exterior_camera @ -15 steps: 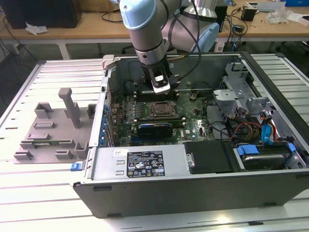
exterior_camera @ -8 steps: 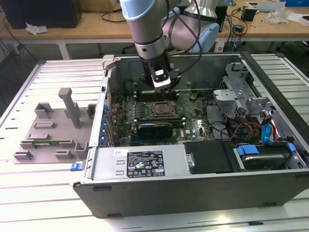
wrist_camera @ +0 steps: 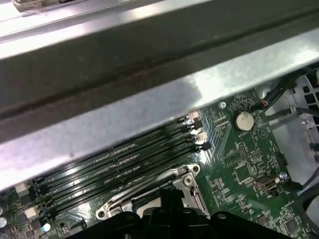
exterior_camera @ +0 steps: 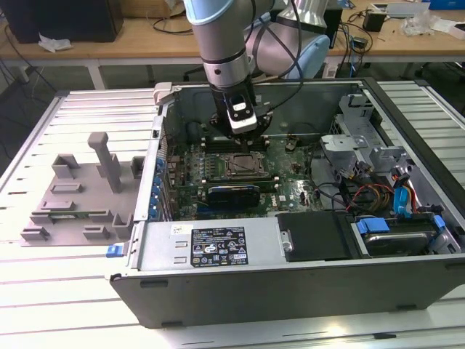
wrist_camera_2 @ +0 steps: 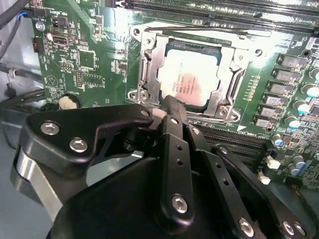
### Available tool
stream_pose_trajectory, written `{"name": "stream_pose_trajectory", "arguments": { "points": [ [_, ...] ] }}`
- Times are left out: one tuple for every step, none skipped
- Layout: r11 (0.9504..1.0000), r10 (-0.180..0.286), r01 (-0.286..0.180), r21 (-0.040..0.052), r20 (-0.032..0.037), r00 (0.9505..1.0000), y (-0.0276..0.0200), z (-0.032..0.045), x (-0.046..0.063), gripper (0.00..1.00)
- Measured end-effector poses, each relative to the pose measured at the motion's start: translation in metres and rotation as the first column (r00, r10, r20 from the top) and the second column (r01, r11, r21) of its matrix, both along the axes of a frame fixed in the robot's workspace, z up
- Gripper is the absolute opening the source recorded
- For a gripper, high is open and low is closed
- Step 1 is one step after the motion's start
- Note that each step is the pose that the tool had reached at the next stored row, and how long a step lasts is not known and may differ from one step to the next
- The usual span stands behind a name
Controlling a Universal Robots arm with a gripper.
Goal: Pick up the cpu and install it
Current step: 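Install the first cpu locking lever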
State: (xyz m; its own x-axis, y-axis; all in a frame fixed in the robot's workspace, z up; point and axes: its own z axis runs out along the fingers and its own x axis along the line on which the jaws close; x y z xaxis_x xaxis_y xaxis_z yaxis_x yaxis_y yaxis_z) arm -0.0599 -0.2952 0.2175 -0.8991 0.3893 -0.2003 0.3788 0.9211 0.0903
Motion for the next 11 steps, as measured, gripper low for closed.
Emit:
{"name": "stream_pose_trajectory", "arguments": {
  "points": [
    [1.0000,0.000,0.000,-0.0001,-0.0069,1.0000,0.0001,-0.0002,0.0002,0.11],
    [1.0000,0.000,0.000,-0.0001,-0.0248,0.9997,0.0000,-0.0004,0.0009,0.11],
    [1.0000,0.000,0.000,-0.0002,-0.0434,0.9991,-0.0002,-0.0004,0.0022,0.11],
    [1.0000,0.000,0.000,-0.0001,-0.0715,0.9974,-0.0004,-0.0006,0.0045,0.11],
    [1.0000,0.000,0.000,-0.0001,-0.1075,0.9942,-0.0008,-0.0007,0.0074,0.11],
    [1.0000,0.000,0.000,-0.0002,-0.1150,0.9934,-0.0009,-0.0007,0.0076,0.11],
    [1.0000,0.000,0.000,-0.0002,-0.1150,0.9934,-0.0009,-0.0007,0.0076,0.11],
    [1.0000,0.000,0.000,-0.0006,-0.1152,0.9933,-0.0010,-0.0007,0.0076,0.11],
    [1.0000,0.004,-0.004,-0.0012,-0.1151,0.9933,-0.0010,-0.0007,0.0076,0.11],
    [0.9999,0.013,-0.014,-0.0026,-0.1151,0.9933,-0.0010,-0.0008,0.0077,0.11],
    [0.9995,0.029,-0.030,-0.0059,-0.1158,0.9928,-0.0011,-0.0010,0.0077,0.11]
  ]
}}
